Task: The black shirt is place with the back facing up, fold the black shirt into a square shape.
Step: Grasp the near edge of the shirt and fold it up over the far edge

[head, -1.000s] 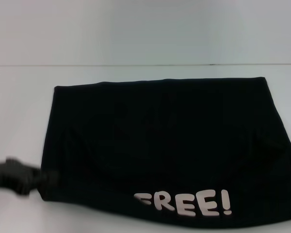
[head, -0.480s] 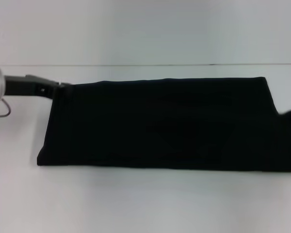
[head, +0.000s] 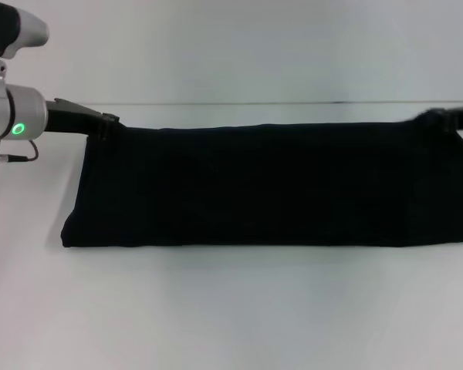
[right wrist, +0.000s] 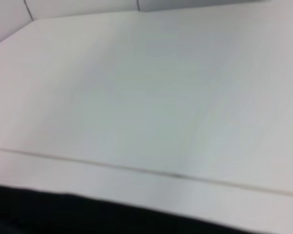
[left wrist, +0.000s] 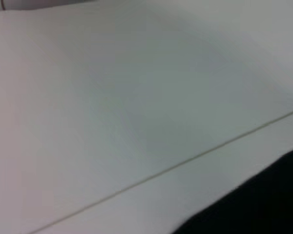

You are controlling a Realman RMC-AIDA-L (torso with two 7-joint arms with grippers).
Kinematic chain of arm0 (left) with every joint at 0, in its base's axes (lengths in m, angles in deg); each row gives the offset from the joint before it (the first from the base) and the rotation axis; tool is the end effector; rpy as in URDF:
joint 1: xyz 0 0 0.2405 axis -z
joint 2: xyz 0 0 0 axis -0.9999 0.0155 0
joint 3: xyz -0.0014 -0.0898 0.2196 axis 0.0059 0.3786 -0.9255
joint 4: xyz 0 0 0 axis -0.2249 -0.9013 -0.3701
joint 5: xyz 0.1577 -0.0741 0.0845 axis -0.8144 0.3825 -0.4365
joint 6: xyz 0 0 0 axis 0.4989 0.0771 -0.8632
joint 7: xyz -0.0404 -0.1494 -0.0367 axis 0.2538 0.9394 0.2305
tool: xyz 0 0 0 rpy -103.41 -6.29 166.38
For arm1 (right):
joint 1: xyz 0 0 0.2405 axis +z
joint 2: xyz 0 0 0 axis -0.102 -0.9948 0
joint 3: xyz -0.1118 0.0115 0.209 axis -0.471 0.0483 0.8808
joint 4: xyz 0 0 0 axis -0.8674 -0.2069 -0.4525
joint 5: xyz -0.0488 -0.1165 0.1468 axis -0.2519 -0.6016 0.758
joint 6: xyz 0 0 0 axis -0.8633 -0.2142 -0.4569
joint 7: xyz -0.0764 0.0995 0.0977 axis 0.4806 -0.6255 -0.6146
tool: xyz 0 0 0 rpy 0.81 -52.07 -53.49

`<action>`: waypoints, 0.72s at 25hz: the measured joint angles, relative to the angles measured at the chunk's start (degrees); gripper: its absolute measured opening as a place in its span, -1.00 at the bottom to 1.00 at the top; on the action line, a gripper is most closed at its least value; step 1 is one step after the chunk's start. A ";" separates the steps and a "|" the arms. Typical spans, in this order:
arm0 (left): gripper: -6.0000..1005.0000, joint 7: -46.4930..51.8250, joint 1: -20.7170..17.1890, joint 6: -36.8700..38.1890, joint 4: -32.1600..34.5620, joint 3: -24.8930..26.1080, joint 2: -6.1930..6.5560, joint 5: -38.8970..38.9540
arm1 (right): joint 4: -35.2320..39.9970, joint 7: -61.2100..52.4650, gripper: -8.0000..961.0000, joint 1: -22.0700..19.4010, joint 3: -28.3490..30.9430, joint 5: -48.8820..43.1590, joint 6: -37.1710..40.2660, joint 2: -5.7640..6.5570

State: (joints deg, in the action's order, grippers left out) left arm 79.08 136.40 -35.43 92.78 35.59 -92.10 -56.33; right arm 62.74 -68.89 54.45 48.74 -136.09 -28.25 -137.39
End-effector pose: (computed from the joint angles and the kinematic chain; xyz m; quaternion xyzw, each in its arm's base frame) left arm -0.2391 0.4436 0.0358 -0.8664 -0.3482 -0.0420 0.3555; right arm 0.2715 0.4440 0.0558 -0.8197 0.4191 0.1178 0.3722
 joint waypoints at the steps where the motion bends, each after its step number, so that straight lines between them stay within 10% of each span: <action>1: -0.82 0.00 0.28 -1.13 -0.13 -0.09 -0.14 -0.35 | -0.25 0.00 -0.97 0.78 -0.07 0.02 -1.20 -0.30; 18: -0.79 -0.37 2.72 -12.00 -2.75 -0.75 -0.52 -1.09 | -4.28 0.67 -0.97 7.10 -1.97 0.08 -17.94 -2.23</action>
State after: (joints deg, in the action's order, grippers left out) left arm 78.71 139.12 -47.43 90.03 34.84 -92.62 -57.42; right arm 58.46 -68.22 61.55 46.77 -136.01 -46.18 -139.61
